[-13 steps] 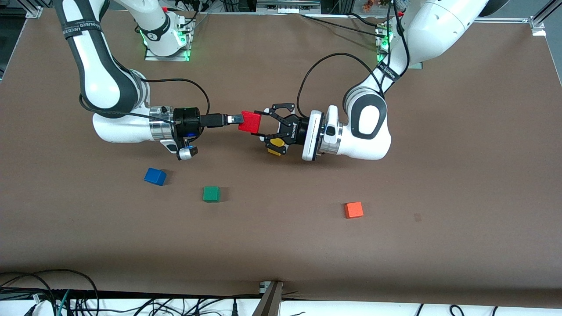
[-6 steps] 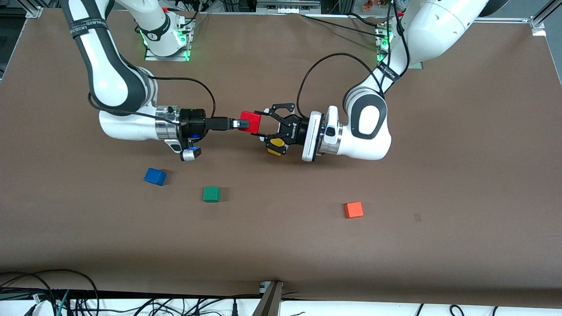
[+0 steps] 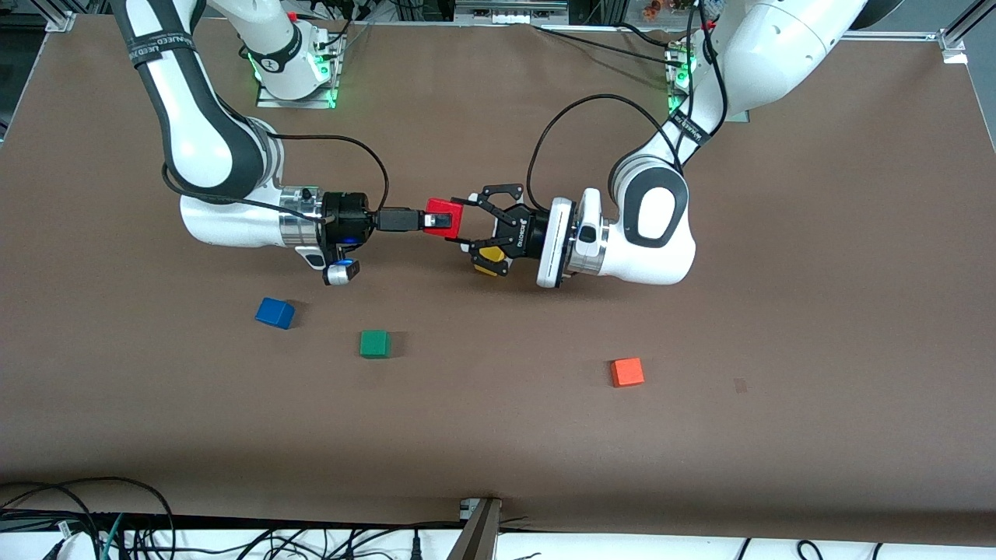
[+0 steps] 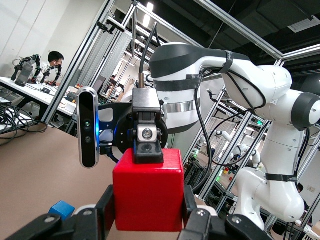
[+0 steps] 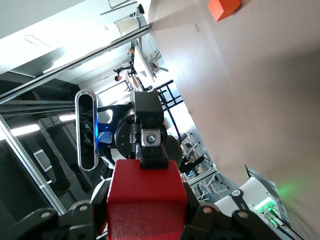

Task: Pass red block to right arm, stack on blue
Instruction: 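Open the left gripper and pull back while the right gripper withdraws, then lower the red cube onto the blue cube with the right gripper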

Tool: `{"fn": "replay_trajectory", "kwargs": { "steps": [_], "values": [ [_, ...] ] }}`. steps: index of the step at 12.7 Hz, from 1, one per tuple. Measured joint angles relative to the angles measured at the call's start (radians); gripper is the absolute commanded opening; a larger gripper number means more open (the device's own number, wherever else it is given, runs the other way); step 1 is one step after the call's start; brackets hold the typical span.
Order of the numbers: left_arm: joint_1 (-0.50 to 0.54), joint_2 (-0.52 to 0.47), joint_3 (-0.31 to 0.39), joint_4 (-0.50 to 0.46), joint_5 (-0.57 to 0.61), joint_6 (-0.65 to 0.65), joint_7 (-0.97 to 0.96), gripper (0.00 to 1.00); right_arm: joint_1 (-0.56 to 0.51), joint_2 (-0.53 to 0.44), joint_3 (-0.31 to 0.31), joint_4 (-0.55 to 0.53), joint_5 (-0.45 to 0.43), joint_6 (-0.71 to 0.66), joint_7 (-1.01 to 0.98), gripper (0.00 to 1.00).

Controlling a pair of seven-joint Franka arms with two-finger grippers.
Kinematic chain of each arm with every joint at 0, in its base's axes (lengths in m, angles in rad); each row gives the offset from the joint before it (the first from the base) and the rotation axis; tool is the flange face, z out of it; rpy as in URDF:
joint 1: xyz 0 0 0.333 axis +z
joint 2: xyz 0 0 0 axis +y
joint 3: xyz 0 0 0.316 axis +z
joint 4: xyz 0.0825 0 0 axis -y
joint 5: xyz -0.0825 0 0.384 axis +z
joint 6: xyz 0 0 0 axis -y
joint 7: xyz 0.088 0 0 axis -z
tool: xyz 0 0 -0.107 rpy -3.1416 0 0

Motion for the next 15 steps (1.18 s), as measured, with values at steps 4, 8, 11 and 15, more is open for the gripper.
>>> {"fn": "replay_trajectory", "kwargs": {
  "steps": [4,8,11,15],
  "values": [
    [0.001,0.005,0.0,0.001,0.0,-0.001,-0.022,1.0,0.0,-0.002,-0.002,0.008,0.0,0.001,0.008,0.0],
    [0.025,0.011,0.005,0.002,0.0,-0.001,-0.031,1.0,-0.001,-0.011,-0.055,0.034,-0.093,0.004,0.01,0.0],
    [0.114,0.011,0.009,0.008,0.035,-0.002,-0.03,1.0,-0.018,-0.01,-0.159,0.108,-0.494,0.006,0.027,0.0],
    [0.289,0.005,0.01,0.037,0.304,-0.01,-0.054,1.0,-0.029,0.041,-0.233,0.169,-1.088,0.038,0.038,0.0]
  ]
}}
